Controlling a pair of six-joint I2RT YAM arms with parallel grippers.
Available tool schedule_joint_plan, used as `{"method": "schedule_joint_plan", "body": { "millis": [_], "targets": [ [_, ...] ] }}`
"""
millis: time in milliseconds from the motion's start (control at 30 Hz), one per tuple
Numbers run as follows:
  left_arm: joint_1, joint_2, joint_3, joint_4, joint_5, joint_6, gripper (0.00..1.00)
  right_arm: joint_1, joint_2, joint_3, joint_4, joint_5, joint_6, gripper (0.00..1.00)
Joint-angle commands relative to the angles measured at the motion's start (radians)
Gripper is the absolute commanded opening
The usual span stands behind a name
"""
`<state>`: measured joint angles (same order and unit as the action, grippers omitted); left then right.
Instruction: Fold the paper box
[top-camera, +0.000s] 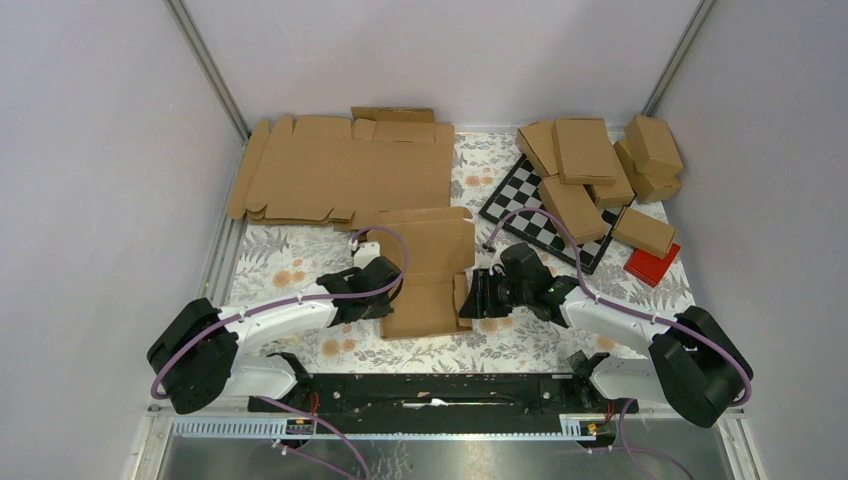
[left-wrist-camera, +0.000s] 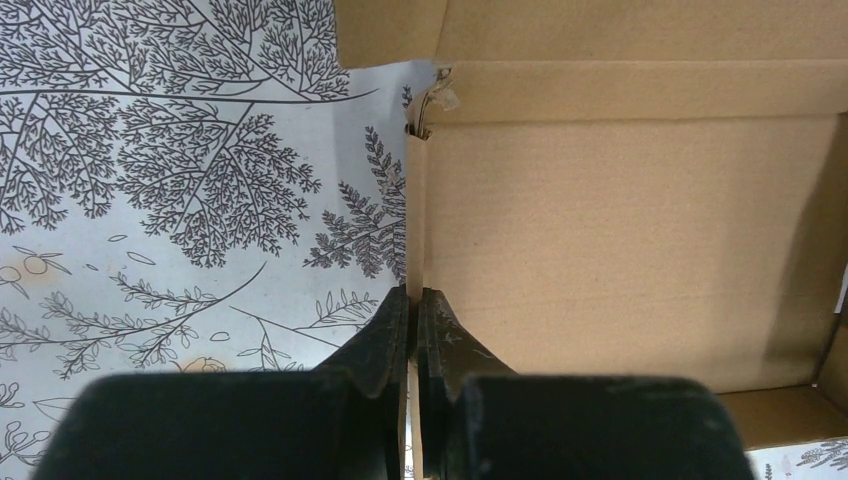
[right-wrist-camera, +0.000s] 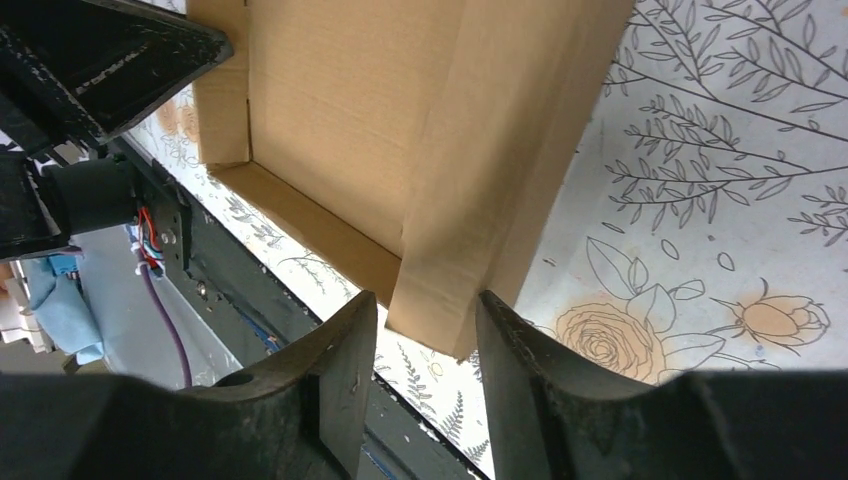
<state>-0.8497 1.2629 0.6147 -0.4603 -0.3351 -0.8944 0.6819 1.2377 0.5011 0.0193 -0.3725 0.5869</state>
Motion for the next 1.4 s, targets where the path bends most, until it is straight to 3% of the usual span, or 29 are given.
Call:
{"method": "schedule_joint_plan", "body": {
  "millis": [0,133,333,800,1067,1167,1367],
  "targets": [
    [-0.006,-0.023,0.019,0.055,0.032,-0.003,0.0,0.009,-0.008,-0.001,0.068,-0.045,0.01,0.51],
    [-0.006,-0.022,0.018,0.053,0.033,-0.003,0.0,0.009,-0.018,-0.007,0.068,-0.025,0.015,0.57],
    [-0.006,-0.023,0.02,0.054,0.031,0.0,0.0,0.009,-0.018,-0.012,0.068,0.004,0.032,0.59],
    [-0.006,-0.024,0.016,0.054,0.03,0.006,0.0,0.015,0.095,0.067,-0.013,0.086,0.004,0.46],
    [-0.005,-0.019,0.019,0.054,0.027,0.003,0.0,0.06,0.154,0.147,-0.115,0.194,-0.024,0.46],
    [-0.005,-0.019,0.018,0.054,0.024,0.0,0.0,0.096,0.201,0.21,-0.196,0.308,-0.047,0.45],
    [-0.006,-0.022,0.016,0.049,0.02,-0.003,0.0,0.136,0.287,0.299,-0.316,0.494,-0.046,0.14]
  ]
}}
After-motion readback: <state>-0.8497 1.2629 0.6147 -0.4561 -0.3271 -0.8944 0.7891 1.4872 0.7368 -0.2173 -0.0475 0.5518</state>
